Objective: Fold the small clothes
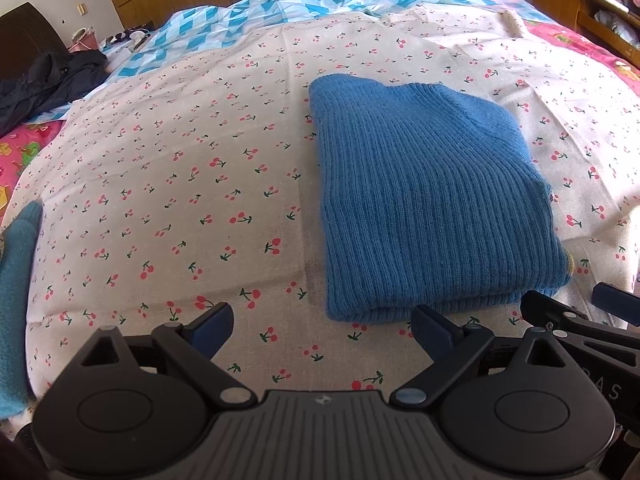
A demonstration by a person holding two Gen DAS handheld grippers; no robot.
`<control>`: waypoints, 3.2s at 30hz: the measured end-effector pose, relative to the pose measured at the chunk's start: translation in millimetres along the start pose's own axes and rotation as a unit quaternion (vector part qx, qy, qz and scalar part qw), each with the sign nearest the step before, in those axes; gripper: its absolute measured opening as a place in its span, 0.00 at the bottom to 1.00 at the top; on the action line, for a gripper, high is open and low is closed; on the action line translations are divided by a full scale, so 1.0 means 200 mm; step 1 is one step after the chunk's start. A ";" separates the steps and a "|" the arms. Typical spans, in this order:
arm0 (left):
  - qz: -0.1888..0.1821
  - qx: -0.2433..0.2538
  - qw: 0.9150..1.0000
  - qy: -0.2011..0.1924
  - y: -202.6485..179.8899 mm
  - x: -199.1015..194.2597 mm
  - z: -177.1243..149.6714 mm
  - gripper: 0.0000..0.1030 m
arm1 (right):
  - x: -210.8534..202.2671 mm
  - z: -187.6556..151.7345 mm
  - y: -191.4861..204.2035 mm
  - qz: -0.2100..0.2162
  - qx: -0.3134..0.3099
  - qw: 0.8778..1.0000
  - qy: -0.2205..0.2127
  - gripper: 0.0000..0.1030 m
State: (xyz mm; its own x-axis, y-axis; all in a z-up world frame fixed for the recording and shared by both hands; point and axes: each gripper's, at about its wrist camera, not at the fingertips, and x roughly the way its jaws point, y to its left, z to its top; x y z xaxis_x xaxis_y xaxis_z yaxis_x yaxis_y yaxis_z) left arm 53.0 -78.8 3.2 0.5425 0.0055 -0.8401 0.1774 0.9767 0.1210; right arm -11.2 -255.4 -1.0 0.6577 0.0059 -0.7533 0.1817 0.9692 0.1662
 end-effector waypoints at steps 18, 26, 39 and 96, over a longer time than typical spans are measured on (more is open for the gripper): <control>-0.002 0.000 1.000 0.005 0.00 0.02 -0.01 0.96 | 0.00 0.01 -0.01 0.002 -0.001 1.000 0.005 0.72; -0.004 -0.002 1.000 0.006 0.00 0.02 -0.01 0.96 | 0.01 0.01 -0.01 0.002 -0.001 1.000 0.006 0.73; -0.003 -0.001 1.000 0.005 0.00 0.03 -0.01 0.96 | 0.01 0.01 -0.01 0.003 -0.001 1.000 0.006 0.73; -0.001 -0.002 1.000 0.005 0.00 0.03 -0.01 0.96 | -0.01 0.00 0.00 0.012 0.005 1.000 0.007 0.73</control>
State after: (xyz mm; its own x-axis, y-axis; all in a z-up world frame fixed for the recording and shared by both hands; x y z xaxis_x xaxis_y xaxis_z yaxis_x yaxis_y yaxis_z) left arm 54.6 -79.4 -1.9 0.5346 0.0053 -0.8451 0.1754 0.9775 0.1171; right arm -11.7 -254.5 0.0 0.6509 0.0324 -0.7585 0.1736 0.9663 0.1902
